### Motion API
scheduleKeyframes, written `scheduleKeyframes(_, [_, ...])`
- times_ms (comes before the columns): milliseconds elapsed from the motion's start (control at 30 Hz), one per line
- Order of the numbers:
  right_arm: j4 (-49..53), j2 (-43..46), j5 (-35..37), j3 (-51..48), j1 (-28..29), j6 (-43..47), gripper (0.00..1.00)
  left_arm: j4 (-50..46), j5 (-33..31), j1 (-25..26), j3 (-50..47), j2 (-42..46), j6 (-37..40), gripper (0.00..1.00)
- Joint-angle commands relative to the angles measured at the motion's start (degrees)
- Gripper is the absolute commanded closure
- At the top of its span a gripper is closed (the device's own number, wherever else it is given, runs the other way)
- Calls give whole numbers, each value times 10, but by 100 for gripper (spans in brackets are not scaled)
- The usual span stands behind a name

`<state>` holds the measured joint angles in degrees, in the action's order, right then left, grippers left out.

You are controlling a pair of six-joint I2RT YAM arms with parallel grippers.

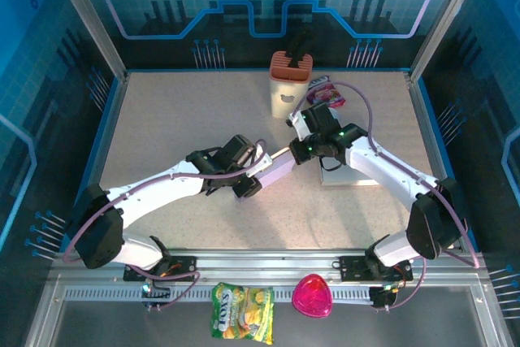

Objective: Fold the paper box

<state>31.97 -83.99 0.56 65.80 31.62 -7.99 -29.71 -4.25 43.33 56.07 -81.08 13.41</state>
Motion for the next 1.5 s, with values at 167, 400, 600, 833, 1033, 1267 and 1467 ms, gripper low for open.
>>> scheduleKeyframes(167, [26,10,39,-33,15,-27,100,-13,-7,-15,-6,-8,-14,52])
scheduleKeyframes(400, [-17,7,53,-51,20,-47,100,-10,30,-49,-3,-6,-30,60])
scheduleKeyframes(600, [-23,-16,73,-28,26,-69,100,-10,23,-63,4,-19,-37,46])
scheduleKeyframes(833, [-6,-32,82,1,33,-90,100,20,-8,-64,-18,58,-76,28])
scheduleKeyframes(1033, [13,-38,82,18,36,-104,100,23,-44,-63,-34,142,-145,22])
scheduleKeyframes(1267, [28,-47,81,32,41,-118,100,-64,-50,-63,-26,184,-273,40])
scheduleKeyframes(1467, [33,-50,79,38,44,-120,100,-120,-87,-63,-9,164,-277,48])
